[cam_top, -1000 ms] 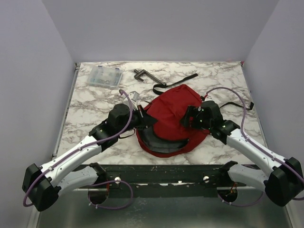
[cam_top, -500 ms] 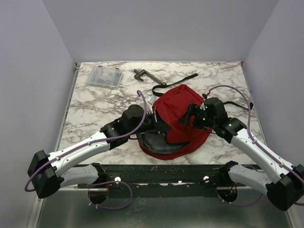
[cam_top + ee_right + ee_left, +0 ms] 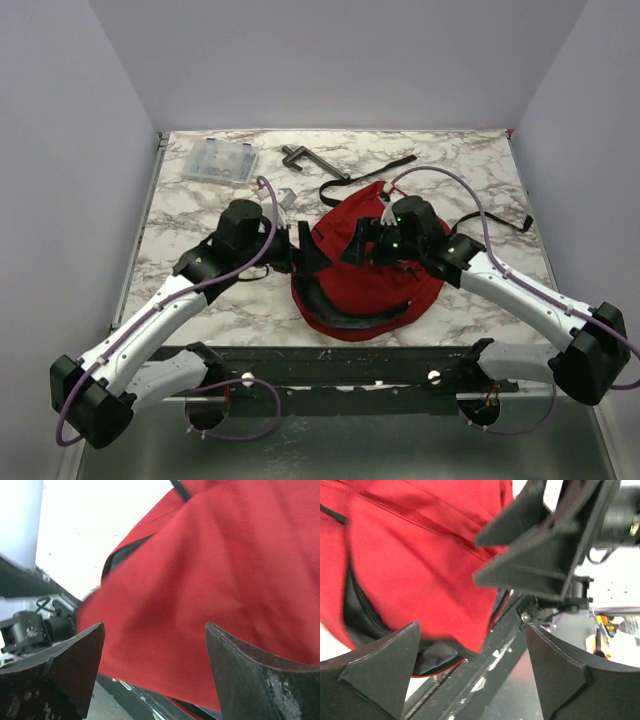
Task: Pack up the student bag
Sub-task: Zip the student bag at the center of the board.
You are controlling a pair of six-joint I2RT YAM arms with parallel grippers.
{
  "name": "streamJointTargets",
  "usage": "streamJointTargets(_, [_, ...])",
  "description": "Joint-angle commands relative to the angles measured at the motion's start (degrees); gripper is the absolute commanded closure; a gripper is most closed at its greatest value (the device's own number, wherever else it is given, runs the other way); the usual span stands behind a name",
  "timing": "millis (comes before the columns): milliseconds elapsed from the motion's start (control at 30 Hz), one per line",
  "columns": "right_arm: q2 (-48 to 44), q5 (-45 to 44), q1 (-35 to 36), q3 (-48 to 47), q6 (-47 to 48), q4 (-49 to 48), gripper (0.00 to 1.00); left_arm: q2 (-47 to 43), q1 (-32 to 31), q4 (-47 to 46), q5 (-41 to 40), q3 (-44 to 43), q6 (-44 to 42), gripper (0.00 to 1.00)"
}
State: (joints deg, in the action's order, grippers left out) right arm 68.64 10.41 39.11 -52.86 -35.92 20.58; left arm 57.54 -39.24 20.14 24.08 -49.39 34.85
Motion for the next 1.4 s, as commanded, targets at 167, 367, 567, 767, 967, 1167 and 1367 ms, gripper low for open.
streamJointTargets(167, [10.3,1.6,10.6,-1.9,-1.6,-12.1,0.17,-2.0,17.6,10.0,2.8,-9.5,-8.9,0.02])
streamJointTargets(367, [12.4,0.4,15.2,8.4,-6.1,-16.8,0.25,8.3,19.4,7.3,1.1,-12.0,-6.3,0.05])
streamJointTargets(567, [4.5,-9.8,15.0,10.9,-6.6,-14.2,0.32,26.8,19.4,6.6,1.2,-18.7,-4.6,0.34])
streamJointTargets(767, [-0.7,-18.1,11.5,7.9,-2.2,-9.7,0.33,36.9,18.5,6.1,1.1,-24.7,-4.2,0.36])
streamJointTargets(967, [-0.7,-19.0,7.8,6.4,-0.4,-7.5,0.33,43.5,16.9,5.9,1.8,-28.7,-3.1,0.46])
streamJointTargets(1167, [-1.4,-18.1,6.4,6.3,0.0,-8.3,0.34,45.9,15.9,5.8,-1.8,-28.6,-2.5,0.47])
streamJointTargets(1367, [-1.4,-18.6,6.1,6.0,0.2,-8.2,0.34,48.4,15.7,5.0,-0.5,-28.4,-2.0,0.54])
